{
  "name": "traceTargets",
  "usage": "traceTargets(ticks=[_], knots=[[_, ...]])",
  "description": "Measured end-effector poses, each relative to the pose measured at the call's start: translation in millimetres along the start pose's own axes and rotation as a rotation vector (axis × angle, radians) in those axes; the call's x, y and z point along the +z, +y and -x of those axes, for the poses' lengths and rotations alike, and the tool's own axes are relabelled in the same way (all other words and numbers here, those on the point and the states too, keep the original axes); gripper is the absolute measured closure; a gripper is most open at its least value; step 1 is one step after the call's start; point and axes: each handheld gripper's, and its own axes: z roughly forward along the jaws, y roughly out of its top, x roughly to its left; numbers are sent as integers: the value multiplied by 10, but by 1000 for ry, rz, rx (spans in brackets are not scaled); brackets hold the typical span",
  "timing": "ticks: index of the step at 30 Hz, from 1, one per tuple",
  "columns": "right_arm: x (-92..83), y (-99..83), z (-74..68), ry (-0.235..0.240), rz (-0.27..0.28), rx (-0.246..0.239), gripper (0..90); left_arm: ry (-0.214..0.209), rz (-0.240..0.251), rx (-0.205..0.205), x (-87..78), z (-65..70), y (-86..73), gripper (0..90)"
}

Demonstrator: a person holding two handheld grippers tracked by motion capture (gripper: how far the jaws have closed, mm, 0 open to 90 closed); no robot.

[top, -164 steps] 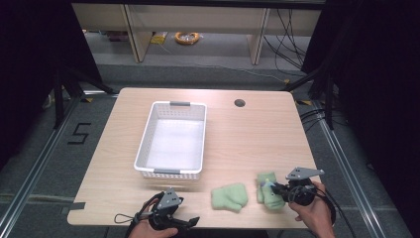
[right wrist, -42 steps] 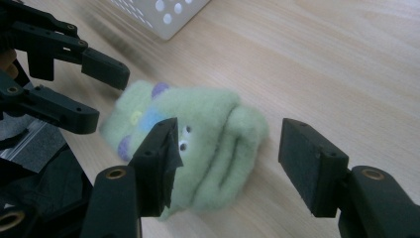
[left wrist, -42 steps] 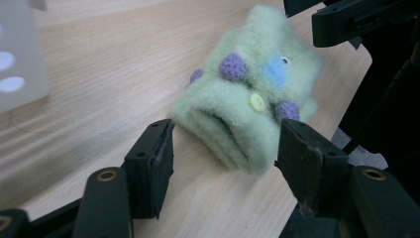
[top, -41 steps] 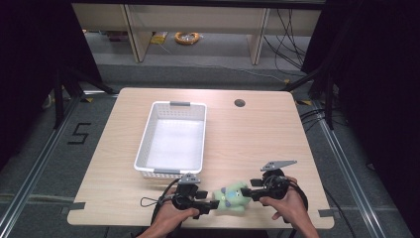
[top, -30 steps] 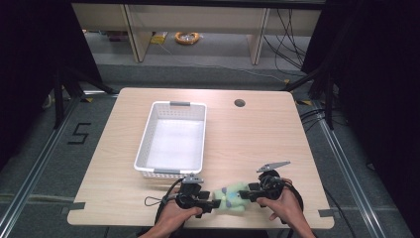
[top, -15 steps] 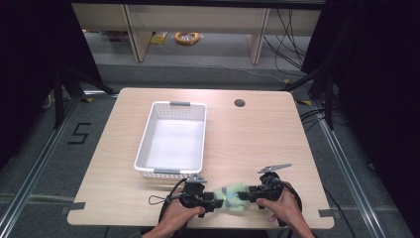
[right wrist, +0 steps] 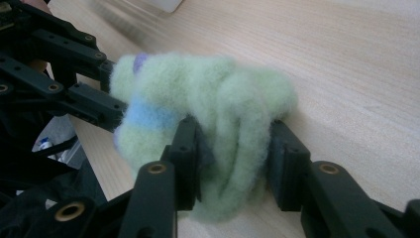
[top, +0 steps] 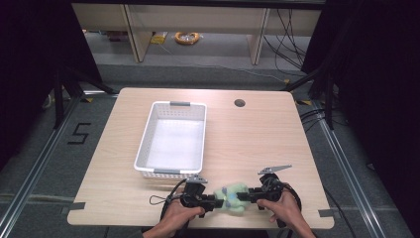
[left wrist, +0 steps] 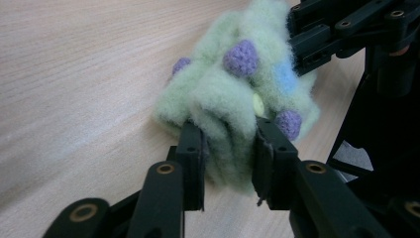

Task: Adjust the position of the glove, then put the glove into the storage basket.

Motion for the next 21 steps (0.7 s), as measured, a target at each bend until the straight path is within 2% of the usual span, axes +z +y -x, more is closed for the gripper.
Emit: traceTargets(ticks=[3, 4, 5, 6, 10, 11, 12, 13, 16, 18, 19, 20, 21], knots=[[-11, -3, -21, -5, 3, -13, 667, 6, 1, 29, -14, 20, 4, 724], [-11, -4, -19, 3, 5, -14, 674, 24, 3, 23, -19, 32, 6, 727], [-13, -6, -17, 12, 9, -16, 686, 21, 0, 23, -24, 27, 8, 732], [-19, -9, -26, -10, 15, -14, 695, -4, 0, 24, -21, 10, 8, 735], [-34, -7, -34, 15, 26, -25, 728, 9, 1, 35, -44, 15, 19, 747], [-52, -3, -51, -5, 28, -25, 735, -11, 13, 29, -43, 9, 22, 749], [-61, 3, -51, 20, 31, -27, 740, -16, 17, 27, -58, 5, 31, 750], [-79, 7, -61, 9, 39, -37, 743, -18, 13, 34, -71, -2, 38, 751], [-99, 18, -82, 25, 46, -58, 748, -24, 25, 29, -113, 18, 57, 752], [-124, 28, -109, 12, 58, -61, 749, -21, 28, 36, -144, 37, 72, 752], [-138, 34, -118, 31, 59, -63, 749, -34, 30, 46, -162, 32, 78, 752], [-157, 37, -161, 31, 54, -28, 750, -49, 37, 42, -181, 37, 83, 752], [-160, 53, -146, 34, 70, -70, 749, -43, 33, 54, -202, 38, 88, 752]])
